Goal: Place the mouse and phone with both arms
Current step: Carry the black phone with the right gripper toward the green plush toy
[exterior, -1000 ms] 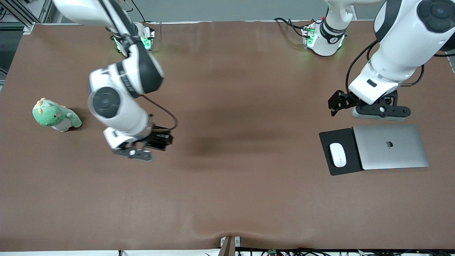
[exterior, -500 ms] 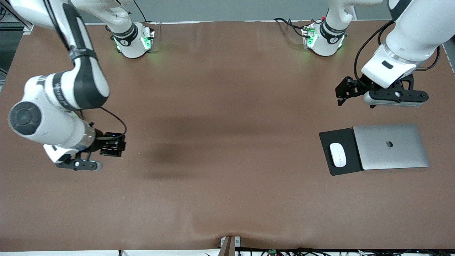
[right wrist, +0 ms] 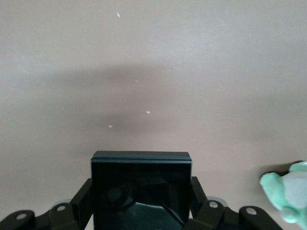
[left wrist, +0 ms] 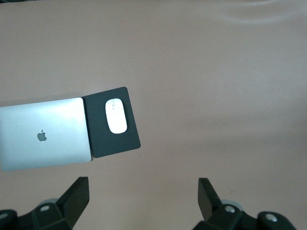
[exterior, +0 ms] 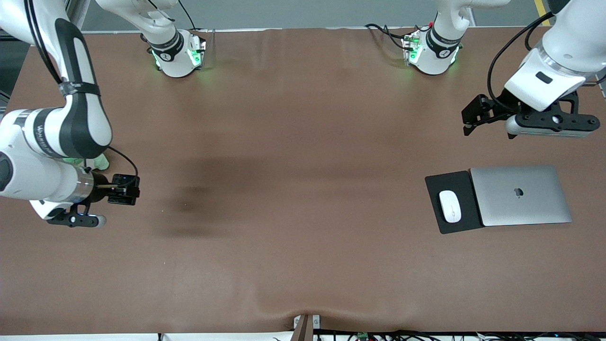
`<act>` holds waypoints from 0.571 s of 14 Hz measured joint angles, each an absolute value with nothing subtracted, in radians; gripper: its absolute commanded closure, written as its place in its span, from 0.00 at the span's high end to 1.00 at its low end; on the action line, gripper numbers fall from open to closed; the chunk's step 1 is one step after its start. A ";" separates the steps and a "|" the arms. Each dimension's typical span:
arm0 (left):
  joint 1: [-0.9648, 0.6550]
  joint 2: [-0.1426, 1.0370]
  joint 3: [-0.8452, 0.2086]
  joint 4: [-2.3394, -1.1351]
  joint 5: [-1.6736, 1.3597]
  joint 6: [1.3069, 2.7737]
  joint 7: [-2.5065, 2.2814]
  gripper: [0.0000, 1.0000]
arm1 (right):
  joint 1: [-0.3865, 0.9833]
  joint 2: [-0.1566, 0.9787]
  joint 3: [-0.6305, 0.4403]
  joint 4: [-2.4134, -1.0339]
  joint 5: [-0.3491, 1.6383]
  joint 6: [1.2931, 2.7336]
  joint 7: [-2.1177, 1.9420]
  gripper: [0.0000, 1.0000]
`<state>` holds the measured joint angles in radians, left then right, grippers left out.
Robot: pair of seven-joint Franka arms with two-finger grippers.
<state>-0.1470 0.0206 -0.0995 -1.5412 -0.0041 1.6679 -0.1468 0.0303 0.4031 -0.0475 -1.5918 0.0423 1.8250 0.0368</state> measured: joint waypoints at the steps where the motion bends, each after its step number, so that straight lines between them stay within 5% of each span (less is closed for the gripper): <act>1: -0.143 0.025 -0.099 -1.536 -0.005 1.664 -0.138 1.00 | 0.012 0.403 -0.047 -1.604 0.036 1.827 0.011 0.00; 8: -0.144 0.031 -0.103 -1.548 -0.008 1.638 -0.136 1.00 | -0.032 0.364 -0.047 -1.852 -0.004 2.060 -0.029 0.00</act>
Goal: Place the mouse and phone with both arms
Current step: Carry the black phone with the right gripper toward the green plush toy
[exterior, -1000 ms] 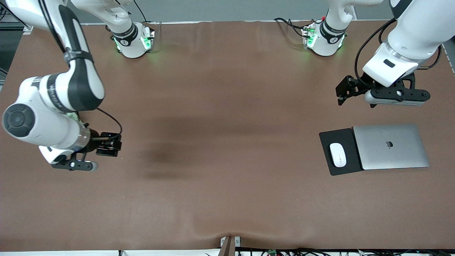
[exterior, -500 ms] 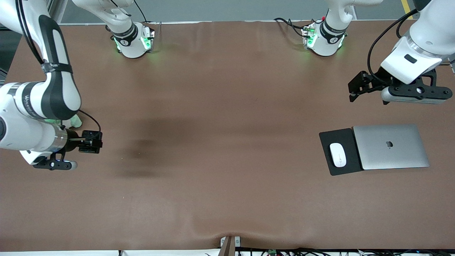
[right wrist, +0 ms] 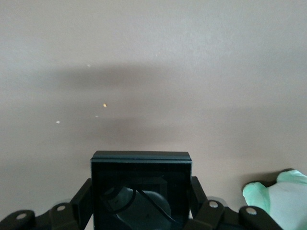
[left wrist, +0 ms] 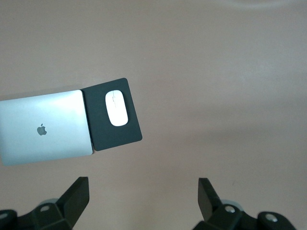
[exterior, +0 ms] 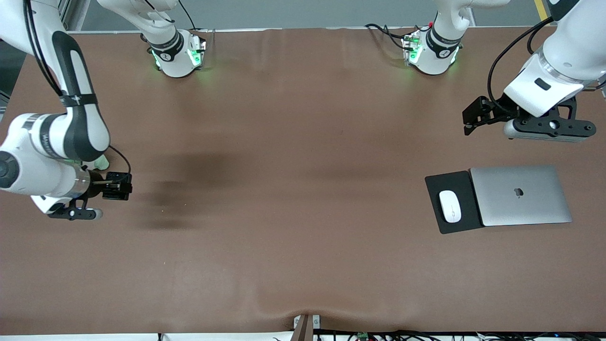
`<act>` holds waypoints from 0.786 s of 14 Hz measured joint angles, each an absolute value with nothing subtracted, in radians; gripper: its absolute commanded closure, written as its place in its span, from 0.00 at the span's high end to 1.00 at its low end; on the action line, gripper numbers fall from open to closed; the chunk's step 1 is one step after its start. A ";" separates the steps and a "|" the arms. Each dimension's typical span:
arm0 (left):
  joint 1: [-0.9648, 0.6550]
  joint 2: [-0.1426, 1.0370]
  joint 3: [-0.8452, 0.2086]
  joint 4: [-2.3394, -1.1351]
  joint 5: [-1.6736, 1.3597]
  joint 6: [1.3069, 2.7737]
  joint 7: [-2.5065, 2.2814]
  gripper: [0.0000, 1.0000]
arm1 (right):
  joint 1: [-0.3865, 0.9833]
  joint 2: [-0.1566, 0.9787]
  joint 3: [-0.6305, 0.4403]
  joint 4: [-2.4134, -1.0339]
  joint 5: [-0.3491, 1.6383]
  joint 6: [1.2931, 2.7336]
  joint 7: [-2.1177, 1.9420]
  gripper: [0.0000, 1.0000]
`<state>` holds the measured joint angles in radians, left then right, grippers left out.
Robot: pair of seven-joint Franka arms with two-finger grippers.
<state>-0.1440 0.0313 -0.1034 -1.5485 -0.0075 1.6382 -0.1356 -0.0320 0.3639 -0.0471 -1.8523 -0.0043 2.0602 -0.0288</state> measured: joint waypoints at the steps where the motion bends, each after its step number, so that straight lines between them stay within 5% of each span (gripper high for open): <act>1: -0.144 0.031 -0.104 -1.554 -0.008 1.638 -0.136 1.00 | -0.039 0.353 -0.047 -1.893 -0.006 2.094 -0.039 0.00; 11: -0.143 0.032 -0.101 -1.576 -0.052 1.646 -0.136 1.00 | -0.168 0.328 -0.047 -2.094 -0.007 2.316 -0.231 0.00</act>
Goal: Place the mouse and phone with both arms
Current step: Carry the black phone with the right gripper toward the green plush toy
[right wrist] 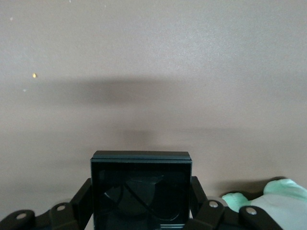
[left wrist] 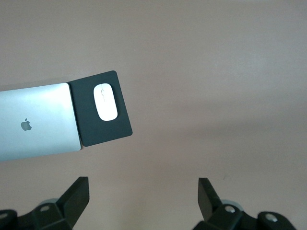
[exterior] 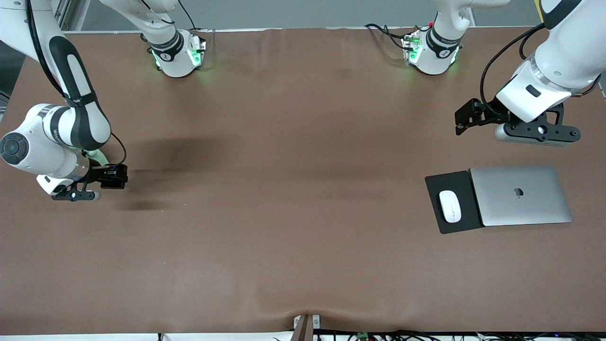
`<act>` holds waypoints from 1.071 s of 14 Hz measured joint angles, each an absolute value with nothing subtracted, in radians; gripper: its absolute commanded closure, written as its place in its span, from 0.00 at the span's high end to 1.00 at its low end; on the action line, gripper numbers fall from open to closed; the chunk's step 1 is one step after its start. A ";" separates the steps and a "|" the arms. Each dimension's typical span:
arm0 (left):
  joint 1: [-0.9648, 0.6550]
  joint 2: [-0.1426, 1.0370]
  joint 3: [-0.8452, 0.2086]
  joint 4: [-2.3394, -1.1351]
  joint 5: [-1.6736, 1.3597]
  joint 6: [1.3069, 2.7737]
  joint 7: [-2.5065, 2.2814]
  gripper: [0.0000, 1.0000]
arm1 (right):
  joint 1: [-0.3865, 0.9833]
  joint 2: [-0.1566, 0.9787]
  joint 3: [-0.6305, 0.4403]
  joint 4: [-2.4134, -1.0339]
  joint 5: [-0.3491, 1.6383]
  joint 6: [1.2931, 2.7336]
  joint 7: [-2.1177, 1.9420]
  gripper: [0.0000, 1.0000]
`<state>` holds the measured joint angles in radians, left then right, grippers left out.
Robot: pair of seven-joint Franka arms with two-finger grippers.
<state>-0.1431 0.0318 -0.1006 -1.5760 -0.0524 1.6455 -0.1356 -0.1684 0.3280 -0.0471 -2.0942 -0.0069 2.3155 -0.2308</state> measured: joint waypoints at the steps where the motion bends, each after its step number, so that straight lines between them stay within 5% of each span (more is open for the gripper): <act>1: -0.143 0.032 -0.101 -1.578 -0.044 1.646 -0.136 1.00 | -0.180 0.328 -0.047 -2.106 -0.007 2.338 -0.252 0.00; 5: -0.144 0.032 -0.103 -1.584 -0.008 1.649 -0.135 1.00 | -0.194 0.332 -0.045 -2.214 -0.007 2.511 -0.279 0.00; 15: -0.144 -0.005 -0.103 -1.637 -0.007 1.671 -0.135 1.00 | -0.194 0.343 -0.039 -2.273 -0.007 2.544 -0.303 0.05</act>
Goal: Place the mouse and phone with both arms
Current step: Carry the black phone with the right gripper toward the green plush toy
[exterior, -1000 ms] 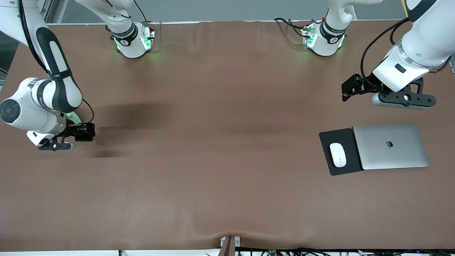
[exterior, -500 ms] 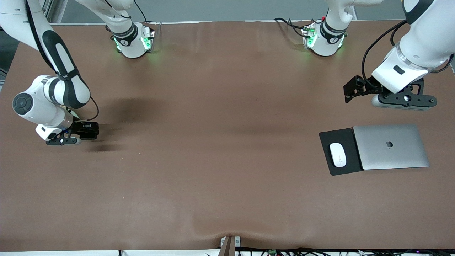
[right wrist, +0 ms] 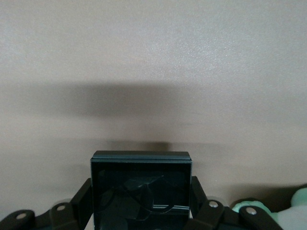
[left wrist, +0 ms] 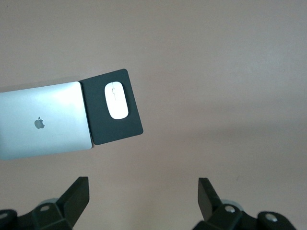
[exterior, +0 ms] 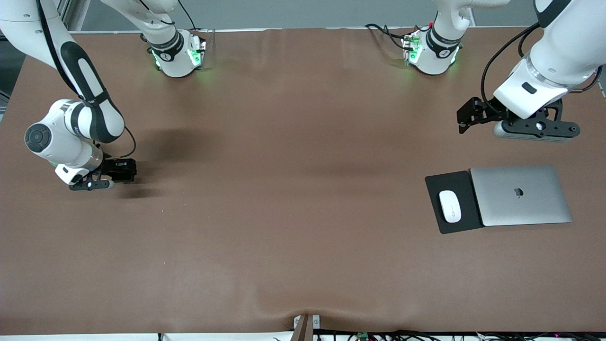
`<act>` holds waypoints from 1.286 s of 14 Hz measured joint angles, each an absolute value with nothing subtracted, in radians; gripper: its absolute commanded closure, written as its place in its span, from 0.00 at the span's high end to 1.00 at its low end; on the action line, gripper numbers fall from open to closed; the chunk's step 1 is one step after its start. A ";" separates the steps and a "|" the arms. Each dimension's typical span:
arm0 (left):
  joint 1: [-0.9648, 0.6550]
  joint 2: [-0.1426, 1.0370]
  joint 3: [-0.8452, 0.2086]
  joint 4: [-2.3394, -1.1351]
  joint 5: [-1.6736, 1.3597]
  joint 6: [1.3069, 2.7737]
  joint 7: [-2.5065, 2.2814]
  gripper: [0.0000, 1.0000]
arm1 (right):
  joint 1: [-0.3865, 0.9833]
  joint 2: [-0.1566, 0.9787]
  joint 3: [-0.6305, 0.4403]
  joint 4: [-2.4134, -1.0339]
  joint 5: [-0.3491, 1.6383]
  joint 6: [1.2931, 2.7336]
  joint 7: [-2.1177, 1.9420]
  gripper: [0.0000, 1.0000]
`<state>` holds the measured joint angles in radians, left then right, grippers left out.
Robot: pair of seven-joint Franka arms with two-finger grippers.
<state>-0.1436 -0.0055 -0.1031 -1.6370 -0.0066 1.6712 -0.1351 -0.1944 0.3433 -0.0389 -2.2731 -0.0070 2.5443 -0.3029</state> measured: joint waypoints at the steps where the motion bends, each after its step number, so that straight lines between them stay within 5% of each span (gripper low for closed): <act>1: -0.143 -0.006 -0.103 -1.638 -0.007 1.672 -0.135 1.00 | -0.195 0.350 -0.039 -2.280 -0.007 2.567 -0.309 0.05; 4: -0.143 -0.005 -0.103 -1.639 -0.007 1.672 -0.134 1.00 | -0.203 0.366 -0.040 -2.303 -0.007 2.616 -0.325 0.08; 9: -0.143 -0.006 -0.101 -1.629 -0.006 1.677 -0.134 1.00 | -0.207 0.371 -0.041 -2.304 -0.007 2.618 -0.327 0.31; 13: -0.143 -0.005 -0.098 -1.624 -0.007 1.677 -0.134 1.00 | -0.208 0.380 -0.041 -2.305 -0.007 2.620 -0.328 0.64; 15: -0.143 -0.005 -0.098 -1.624 -0.007 1.677 -0.134 1.00 | -0.208 0.383 -0.041 -2.306 -0.007 2.622 -0.329 0.95; 18: -0.143 -0.005 -0.098 -1.624 -0.007 1.677 -0.134 1.00 | -0.208 0.383 -0.041 -2.306 -0.007 2.624 -0.330 1.00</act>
